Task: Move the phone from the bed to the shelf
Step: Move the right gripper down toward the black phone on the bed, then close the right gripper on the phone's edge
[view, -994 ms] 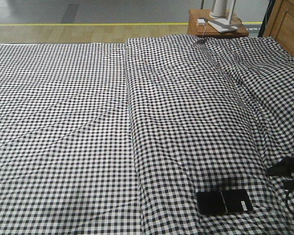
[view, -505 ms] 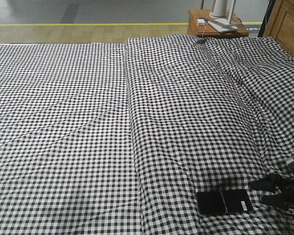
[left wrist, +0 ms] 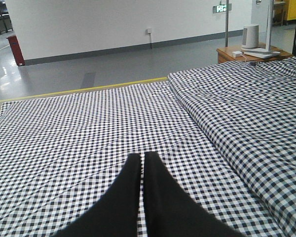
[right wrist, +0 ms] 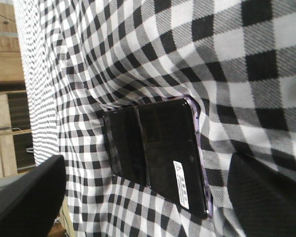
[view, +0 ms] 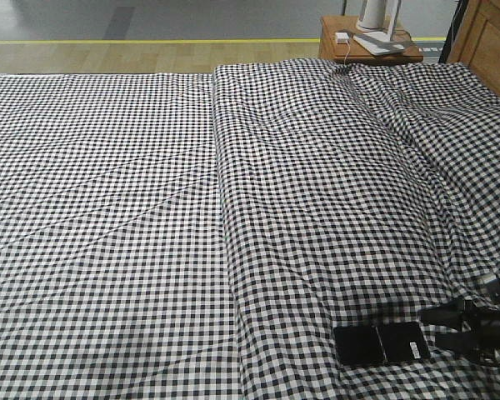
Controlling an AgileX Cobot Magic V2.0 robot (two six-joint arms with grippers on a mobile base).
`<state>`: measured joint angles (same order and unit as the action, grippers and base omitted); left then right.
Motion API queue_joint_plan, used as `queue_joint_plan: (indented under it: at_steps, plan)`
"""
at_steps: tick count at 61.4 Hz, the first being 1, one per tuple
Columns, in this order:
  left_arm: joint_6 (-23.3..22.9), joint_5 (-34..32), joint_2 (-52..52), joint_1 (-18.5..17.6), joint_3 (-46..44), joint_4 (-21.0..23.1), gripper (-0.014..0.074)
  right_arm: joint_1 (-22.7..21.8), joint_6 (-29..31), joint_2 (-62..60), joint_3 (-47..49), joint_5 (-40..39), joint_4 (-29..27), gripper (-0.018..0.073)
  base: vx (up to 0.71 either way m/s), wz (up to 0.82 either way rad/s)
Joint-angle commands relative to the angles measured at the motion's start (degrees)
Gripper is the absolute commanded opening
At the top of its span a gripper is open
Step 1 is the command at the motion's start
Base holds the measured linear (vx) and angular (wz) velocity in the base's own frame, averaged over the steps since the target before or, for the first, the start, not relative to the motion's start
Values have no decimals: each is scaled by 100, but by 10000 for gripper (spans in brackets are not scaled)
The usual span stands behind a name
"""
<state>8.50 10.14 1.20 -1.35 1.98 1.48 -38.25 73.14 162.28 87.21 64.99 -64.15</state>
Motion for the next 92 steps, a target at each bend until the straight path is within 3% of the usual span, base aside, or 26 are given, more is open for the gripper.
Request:
queue_joint_plan:
  at_steps: [1, 16, 47, 65, 80, 92]
  plan:
    - [-33, -412, 33, 8, -132, 52, 1, -2, 149, -259, 72, 482, -251, 616, 0, 0]
    - [-33, -412, 33, 8, -132, 52, 1, 19, 243, -81, 72, 672, -406, 609, 0, 0]
    - [-33, -412, 33, 8, -132, 52, 1, 860, 428, -31, 117, 526, -388, 594, 0, 0]
    - [-33, -412, 33, 8, -132, 52, 1, 1015, 434, -31, 117, 482, -372, 578, 0, 0]
    - [-33, -412, 33, 8, -132, 52, 1, 1001, 514, -31, 117, 482, -229, 399, 0, 0]
    - [-33, -412, 33, 8, -132, 52, 1, 1001, 706, -31, 117, 517, -178, 99, 0, 0]
